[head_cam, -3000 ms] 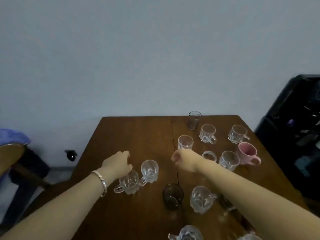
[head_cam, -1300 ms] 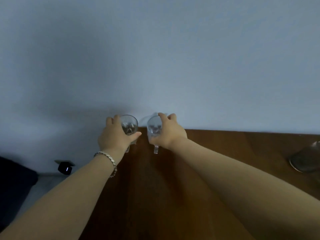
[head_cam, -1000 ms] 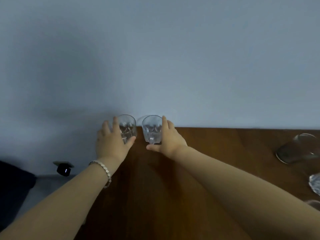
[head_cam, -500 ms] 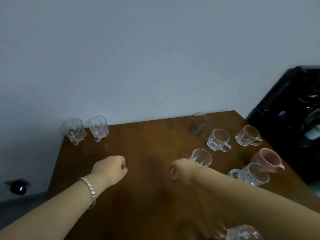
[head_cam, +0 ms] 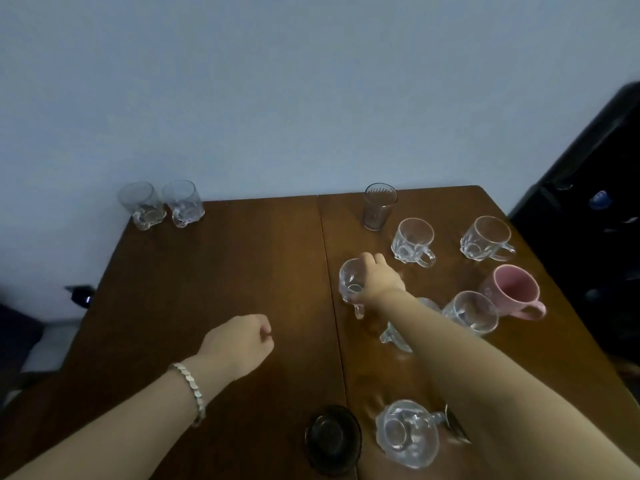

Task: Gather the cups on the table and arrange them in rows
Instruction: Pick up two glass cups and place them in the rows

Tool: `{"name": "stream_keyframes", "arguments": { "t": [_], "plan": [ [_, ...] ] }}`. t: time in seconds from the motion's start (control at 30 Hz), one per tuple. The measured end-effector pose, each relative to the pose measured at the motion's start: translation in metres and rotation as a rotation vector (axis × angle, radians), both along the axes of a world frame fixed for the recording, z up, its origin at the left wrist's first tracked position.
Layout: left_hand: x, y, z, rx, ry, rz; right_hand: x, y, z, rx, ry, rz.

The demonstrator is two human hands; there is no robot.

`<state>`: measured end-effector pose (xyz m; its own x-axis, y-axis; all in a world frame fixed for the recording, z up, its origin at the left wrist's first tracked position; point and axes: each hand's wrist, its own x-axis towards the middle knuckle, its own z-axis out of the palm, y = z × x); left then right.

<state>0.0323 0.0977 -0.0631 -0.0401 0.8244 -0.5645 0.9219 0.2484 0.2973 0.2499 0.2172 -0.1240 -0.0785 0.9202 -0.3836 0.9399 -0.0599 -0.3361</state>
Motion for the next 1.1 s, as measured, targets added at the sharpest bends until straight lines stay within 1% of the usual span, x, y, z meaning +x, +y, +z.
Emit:
{"name": "stream_keyframes", "arguments": {
  "t": [0.1, 0.17, 0.3, 0.37, 0.47, 0.53, 0.6, 0.73, 0.8, 0.9, 1.1],
  "plan": [
    [0.022, -0.016, 0.0, -0.013, -0.024, 0.056, 0.004, -0.015, 0.004, -0.027, 0.057, 0.02],
    [0.036, -0.029, 0.0, -0.037, -0.042, 0.056, 0.009, -0.029, 0.013, -0.023, 0.139, 0.032],
    [0.067, -0.053, -0.001, -0.065, -0.088, -0.024, 0.036, -0.061, 0.06, 0.051, 0.357, -0.014],
    [0.084, -0.064, -0.006, -0.094, -0.074, -0.066, 0.053, -0.077, 0.085, 0.104, 0.413, -0.013],
    [0.104, -0.081, -0.018, -0.15, 0.055, -0.184, 0.076, -0.096, 0.109, 0.154, 0.414, -0.008],
    [0.11, -0.092, -0.028, -0.101, 0.135, -0.239, 0.086, -0.105, 0.113, 0.161, 0.39, -0.012],
    [0.11, -0.098, -0.035, -0.013, 0.147, -0.223, 0.089, -0.112, 0.111, 0.152, 0.377, -0.026],
    [0.085, -0.088, -0.031, 0.079, 0.049, -0.034, 0.078, -0.115, 0.102, 0.142, 0.349, -0.009],
    [0.061, -0.071, -0.021, 0.127, 0.035, 0.032, 0.064, -0.112, 0.098, 0.147, 0.334, -0.006],
    [0.016, -0.035, -0.002, 0.244, 0.09, 0.033, 0.033, -0.1, 0.091, 0.122, 0.321, -0.013],
    [-0.079, 0.062, 0.026, 0.451, 0.118, 0.115, -0.047, -0.049, 0.078, 0.085, 0.33, -0.038]
  ]
}}
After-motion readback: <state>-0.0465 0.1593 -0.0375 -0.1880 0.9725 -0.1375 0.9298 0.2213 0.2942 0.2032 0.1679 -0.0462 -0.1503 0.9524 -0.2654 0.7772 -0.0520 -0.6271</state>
